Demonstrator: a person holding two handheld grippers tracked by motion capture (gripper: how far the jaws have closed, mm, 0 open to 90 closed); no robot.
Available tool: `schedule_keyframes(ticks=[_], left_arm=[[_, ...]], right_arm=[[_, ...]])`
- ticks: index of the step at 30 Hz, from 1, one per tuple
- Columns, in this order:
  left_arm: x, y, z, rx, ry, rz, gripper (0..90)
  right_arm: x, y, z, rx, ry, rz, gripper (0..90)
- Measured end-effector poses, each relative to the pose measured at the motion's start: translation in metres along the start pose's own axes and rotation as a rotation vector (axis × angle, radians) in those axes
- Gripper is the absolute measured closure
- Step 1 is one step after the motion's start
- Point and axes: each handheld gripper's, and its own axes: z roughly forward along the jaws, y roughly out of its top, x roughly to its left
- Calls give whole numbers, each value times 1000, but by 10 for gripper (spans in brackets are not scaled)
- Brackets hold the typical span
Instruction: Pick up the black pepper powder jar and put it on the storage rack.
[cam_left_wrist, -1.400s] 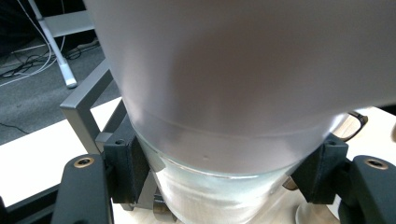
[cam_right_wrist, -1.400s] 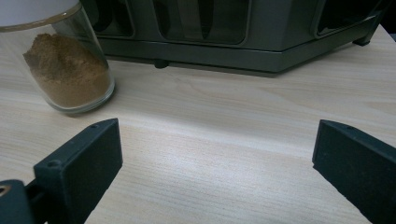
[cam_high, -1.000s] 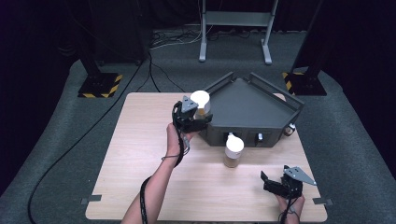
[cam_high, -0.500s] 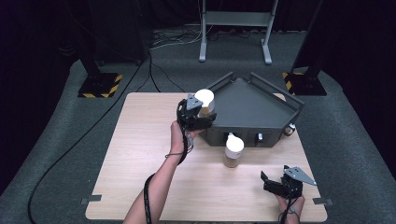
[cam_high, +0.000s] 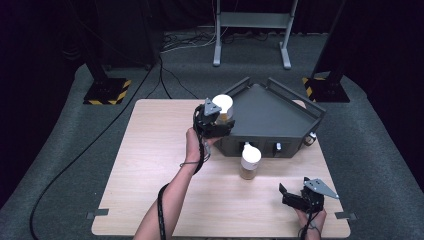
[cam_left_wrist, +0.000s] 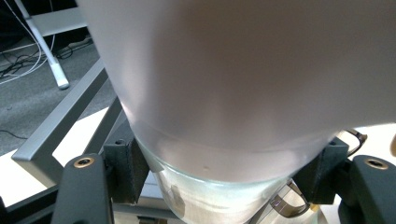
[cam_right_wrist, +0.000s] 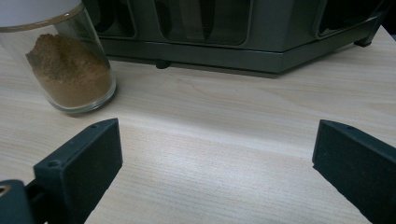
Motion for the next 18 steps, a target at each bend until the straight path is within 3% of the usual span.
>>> schedule_keyframes(ticks=[18], left_arm=[[-5, 9, 15, 19, -11, 19, 308]], right_arm=[[0, -1, 0, -3, 1, -1, 5]])
